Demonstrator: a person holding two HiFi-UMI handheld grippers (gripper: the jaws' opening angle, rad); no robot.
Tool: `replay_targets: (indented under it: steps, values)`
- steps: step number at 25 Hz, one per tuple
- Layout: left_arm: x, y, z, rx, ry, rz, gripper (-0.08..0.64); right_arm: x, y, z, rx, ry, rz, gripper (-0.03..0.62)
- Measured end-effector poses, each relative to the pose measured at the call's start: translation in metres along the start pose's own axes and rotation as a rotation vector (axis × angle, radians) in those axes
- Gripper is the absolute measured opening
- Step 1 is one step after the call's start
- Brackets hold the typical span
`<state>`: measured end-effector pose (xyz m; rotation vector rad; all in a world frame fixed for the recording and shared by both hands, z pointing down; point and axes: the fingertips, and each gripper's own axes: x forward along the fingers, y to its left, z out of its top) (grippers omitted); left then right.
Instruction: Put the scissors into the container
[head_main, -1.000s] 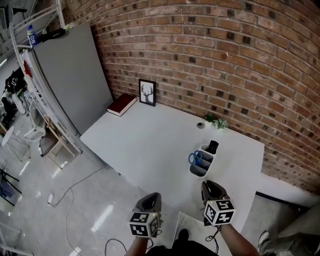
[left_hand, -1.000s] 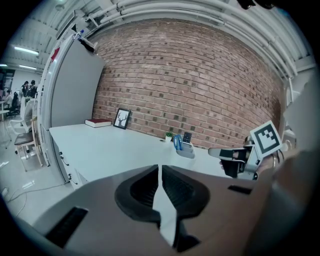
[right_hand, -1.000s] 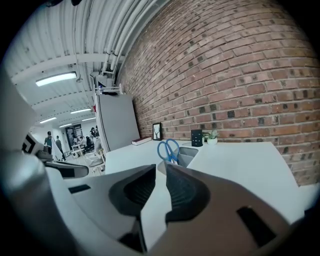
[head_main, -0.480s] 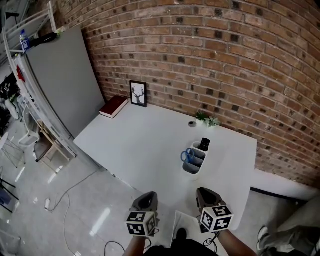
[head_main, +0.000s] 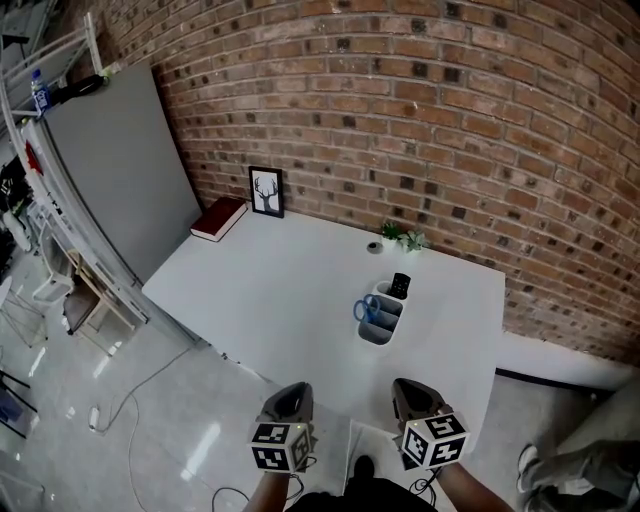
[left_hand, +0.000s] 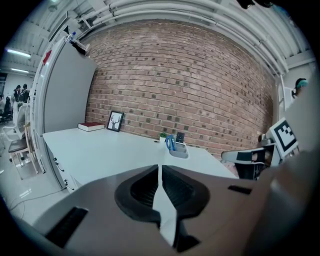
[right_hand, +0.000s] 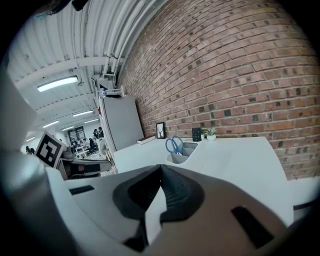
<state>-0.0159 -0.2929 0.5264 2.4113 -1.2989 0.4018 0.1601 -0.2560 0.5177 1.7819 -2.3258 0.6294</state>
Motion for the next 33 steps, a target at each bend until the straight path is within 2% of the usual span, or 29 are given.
replay_targets:
  steps: [7, 33]
  values:
    - [-0.005, 0.0, -0.001, 0.007, -0.002, -0.001, 0.026, -0.01, 0.004, -0.001, -0.008, -0.001, 0.014, 0.0]
    - [-0.009, -0.008, 0.003, 0.024, -0.018, -0.036, 0.026, -0.025, 0.004, 0.001, -0.001, -0.016, -0.026, 0.0]
